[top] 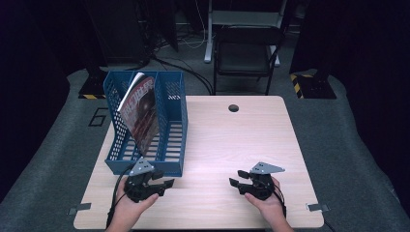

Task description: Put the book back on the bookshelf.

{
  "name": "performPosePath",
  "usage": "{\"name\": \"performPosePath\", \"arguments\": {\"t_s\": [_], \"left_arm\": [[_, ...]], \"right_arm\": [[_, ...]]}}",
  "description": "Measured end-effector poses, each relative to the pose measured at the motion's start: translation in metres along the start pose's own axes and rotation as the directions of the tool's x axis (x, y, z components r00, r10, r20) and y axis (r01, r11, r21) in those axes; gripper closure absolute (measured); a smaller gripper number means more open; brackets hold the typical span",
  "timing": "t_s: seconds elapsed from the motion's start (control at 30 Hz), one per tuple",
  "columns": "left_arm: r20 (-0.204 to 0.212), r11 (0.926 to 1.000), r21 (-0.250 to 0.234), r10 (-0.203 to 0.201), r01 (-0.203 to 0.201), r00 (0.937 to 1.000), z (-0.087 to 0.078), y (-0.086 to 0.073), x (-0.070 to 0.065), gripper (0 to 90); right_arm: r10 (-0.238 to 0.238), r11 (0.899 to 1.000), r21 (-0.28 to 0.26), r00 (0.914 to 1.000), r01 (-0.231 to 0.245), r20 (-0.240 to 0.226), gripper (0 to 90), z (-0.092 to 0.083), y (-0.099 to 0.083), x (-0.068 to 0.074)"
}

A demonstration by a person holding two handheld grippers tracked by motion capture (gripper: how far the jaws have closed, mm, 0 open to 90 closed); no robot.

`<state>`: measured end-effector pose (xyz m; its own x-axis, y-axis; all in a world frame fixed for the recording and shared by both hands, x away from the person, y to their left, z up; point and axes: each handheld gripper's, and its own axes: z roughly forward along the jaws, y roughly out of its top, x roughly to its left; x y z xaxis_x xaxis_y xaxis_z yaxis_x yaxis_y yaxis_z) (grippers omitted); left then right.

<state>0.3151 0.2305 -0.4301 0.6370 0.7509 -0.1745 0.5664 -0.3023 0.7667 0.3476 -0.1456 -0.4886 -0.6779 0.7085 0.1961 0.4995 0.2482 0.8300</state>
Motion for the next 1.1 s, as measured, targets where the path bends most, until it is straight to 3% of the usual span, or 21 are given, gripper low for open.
{"name": "performPosePath", "arguments": {"t_s": [0.23, 0.57, 0.87, 1.1], "left_arm": [[0.03, 0.998, 0.026, 0.056, -0.057, 0.998, 0.021, -0.011, -0.011, 46.0], [0.063, 0.9945, 0.045, 0.092, -0.095, 0.9937, 0.04, -0.023, -0.017, 46.1], [0.109, 0.9899, 0.036, 0.133, -0.137, 0.9852, 0.053, -0.029, -0.023, 46.2], [0.12, 0.9814, 0.083, 0.162, -0.173, 0.9794, 0.067, -0.038, -0.024, 46.1]], "right_arm": [[0.003, 1.0, 0.002, 1.0, -0.003, -0.005, 48.3, 0.0, 0.0, 0.001], [0.003, 1.0, 0.0, 1.0, -0.003, 0.001, 48.3, -0.001, -0.001, 0.0], [-0.004, 1.0, 0.007, 1.0, 0.004, -0.001, 48.3, 0.001, -0.001, 0.001], [-0.006, 1.0, 0.017, 1.0, 0.006, -0.002, 48.3, 0.001, -0.002, 0.001]]}}
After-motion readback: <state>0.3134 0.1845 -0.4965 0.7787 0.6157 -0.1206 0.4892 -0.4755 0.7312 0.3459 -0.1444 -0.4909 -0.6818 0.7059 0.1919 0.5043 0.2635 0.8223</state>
